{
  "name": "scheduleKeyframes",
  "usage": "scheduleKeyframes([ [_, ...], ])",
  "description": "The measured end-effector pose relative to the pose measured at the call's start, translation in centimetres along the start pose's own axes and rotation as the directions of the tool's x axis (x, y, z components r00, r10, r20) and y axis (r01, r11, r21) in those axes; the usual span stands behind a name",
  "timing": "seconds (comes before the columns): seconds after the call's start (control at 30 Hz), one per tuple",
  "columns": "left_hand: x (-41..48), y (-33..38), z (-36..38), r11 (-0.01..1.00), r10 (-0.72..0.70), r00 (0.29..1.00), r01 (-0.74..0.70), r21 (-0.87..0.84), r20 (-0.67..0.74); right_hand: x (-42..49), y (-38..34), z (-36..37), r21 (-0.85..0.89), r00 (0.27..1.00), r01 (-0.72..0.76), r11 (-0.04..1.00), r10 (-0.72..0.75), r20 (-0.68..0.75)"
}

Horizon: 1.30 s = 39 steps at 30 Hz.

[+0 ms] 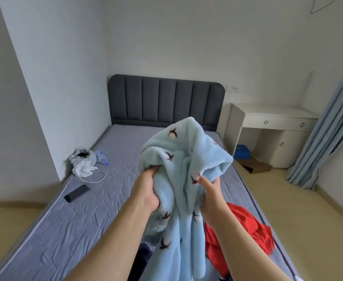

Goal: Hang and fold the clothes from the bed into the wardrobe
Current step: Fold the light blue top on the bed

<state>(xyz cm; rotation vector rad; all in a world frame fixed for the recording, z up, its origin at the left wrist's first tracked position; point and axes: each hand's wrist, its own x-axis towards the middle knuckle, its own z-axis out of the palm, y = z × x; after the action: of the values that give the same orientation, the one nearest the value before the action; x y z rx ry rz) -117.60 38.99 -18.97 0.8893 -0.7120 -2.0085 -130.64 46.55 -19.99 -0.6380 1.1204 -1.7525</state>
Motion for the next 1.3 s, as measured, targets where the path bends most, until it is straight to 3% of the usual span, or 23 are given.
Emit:
scheduleKeyframes([
  [0.17, -0.2, 2.1, 2.1, 0.999, 0.017, 0.999, -0.019, 0.049, 0.033, 0.2, 1.7, -1.2, -0.114, 0.957, -0.274, 0.955, 0.283, 0.067],
  [0.33, -0.8, 2.9, 2.6, 0.993, -0.005, 0.998, -0.003, -0.118, -0.060, 1.6, 1.2, -1.9, -0.001, 0.991, -0.101, 0.995, 0.100, -0.085],
  [0.43, -1.1, 2.9, 3.0, 0.968, 0.011, 0.990, -0.046, -0.248, -0.140, 1.4, 1.3, -2.2, -0.160, 0.993, -0.035, 0.986, 0.053, 0.110],
  [0.53, -2.0, 2.0, 3.5, 0.959, -0.023, 0.988, -0.021, -0.282, -0.151, 0.6, 2.7, -1.9, -0.375, 0.940, -0.061, 0.925, 0.180, 0.290],
  [0.67, -3.0, 0.5, 3.2, 0.963, -0.071, 0.986, 0.028, -0.269, -0.150, -0.7, 4.3, -2.1, -0.500, 0.900, -0.115, 0.858, 0.303, 0.314],
  [0.77, -3.6, 0.5, 2.8, 0.934, -0.060, 0.982, -0.008, -0.357, -0.181, -1.2, 4.4, -2.9, -0.439, 0.962, -0.034, 0.898, 0.149, 0.230],
  [0.87, -3.6, 0.9, 2.9, 0.874, -0.026, 0.937, -0.148, -0.462, -0.350, -1.8, 4.4, -4.5, -0.314, 0.999, -0.008, 0.949, 0.019, 0.033],
  [0.93, -3.8, 0.8, 3.7, 0.855, -0.029, 0.877, -0.227, -0.467, -0.479, -2.1, 4.0, -4.9, -0.331, 0.985, -0.036, 0.943, 0.089, 0.146],
  [1.0, -3.9, 0.3, 4.6, 0.900, -0.029, 0.796, -0.242, -0.362, -0.605, -2.3, 3.7, -4.9, -0.401, 0.925, -0.056, 0.914, 0.199, 0.324],
  [1.03, -3.8, -0.2, 4.6, 0.852, -0.066, 0.789, -0.274, -0.446, -0.611, -2.4, 3.5, -4.7, -0.442, 0.892, -0.061, 0.895, 0.247, 0.377],
  [1.1, -4.5, -0.8, 5.1, 0.638, -0.101, 0.885, -0.294, -0.712, -0.455, -2.2, 3.5, -4.2, -0.522, 0.848, -0.050, 0.852, 0.312, 0.428],
  [1.17, -4.2, -1.0, 4.2, 0.694, -0.064, 0.926, -0.226, -0.683, -0.372, -2.0, 3.6, -3.6, -0.616, 0.860, 0.015, 0.788, 0.304, 0.410],
  [1.23, -5.1, -1.2, 4.8, 0.866, -0.048, 0.873, -0.206, -0.456, -0.486, -1.7, 3.2, -3.4, -0.671, 0.906, 0.044, 0.740, 0.254, 0.340],
  [1.27, -4.7, -1.1, 4.3, 0.827, -0.083, 0.881, -0.200, -0.526, -0.466, -1.4, 2.9, -3.5, -0.644, 0.927, 0.021, 0.764, 0.226, 0.299],
  [1.3, -4.1, -1.1, 3.6, 0.753, -0.082, 0.943, -0.154, -0.639, -0.324, -1.1, 2.6, -3.5, -0.590, 0.945, -0.006, 0.807, 0.198, 0.260],
])
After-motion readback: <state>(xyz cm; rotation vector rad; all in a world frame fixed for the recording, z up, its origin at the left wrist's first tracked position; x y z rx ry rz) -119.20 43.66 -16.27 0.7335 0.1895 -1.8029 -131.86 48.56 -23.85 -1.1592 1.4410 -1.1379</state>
